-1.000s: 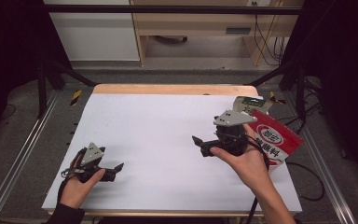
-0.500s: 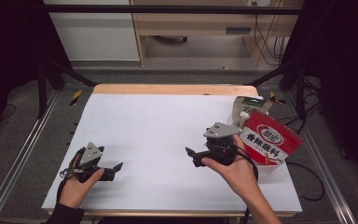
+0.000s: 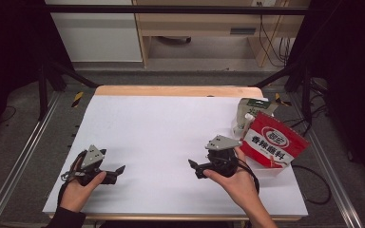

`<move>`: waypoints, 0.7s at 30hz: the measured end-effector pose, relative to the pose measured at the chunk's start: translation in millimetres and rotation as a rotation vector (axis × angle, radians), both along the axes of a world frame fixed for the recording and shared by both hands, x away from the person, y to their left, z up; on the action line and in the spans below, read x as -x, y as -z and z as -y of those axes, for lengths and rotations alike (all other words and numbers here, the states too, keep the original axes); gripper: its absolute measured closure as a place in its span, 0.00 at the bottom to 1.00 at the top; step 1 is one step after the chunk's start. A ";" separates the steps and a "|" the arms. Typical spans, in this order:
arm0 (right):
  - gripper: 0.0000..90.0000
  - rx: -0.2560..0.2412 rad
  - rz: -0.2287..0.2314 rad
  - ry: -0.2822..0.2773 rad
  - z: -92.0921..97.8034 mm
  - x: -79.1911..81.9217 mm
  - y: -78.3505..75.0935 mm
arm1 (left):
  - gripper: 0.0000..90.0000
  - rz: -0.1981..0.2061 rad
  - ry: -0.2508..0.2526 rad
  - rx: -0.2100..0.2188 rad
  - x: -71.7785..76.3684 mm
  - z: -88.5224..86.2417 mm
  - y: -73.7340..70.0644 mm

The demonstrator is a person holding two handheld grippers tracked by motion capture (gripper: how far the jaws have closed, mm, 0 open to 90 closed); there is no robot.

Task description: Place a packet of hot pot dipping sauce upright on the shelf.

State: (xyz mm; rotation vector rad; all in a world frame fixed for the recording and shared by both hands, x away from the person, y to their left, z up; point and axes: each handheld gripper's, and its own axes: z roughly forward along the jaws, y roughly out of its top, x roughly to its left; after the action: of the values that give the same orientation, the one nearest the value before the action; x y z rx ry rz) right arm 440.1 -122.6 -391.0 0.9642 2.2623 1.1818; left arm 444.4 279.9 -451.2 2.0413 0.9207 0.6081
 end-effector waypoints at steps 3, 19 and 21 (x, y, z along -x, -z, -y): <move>0.08 -0.006 -0.006 0.003 -0.8 0.2 6.1 | 0.05 -0.001 0.000 -0.001 0.0 -0.1 0.0; 0.07 -0.018 -0.043 0.031 -4.8 -11.2 36.2 | 0.05 -0.001 -0.001 -0.001 -0.2 -1.1 0.0; 0.07 -0.024 -0.046 0.030 -5.7 -12.5 38.7 | 0.05 -0.002 -0.002 -0.001 -0.4 -1.4 0.3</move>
State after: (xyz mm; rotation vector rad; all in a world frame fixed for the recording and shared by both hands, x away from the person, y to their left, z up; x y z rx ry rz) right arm 452.5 -116.8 -429.7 1.0412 2.2663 1.1875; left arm 444.9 281.4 -451.5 2.0422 0.9238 0.6082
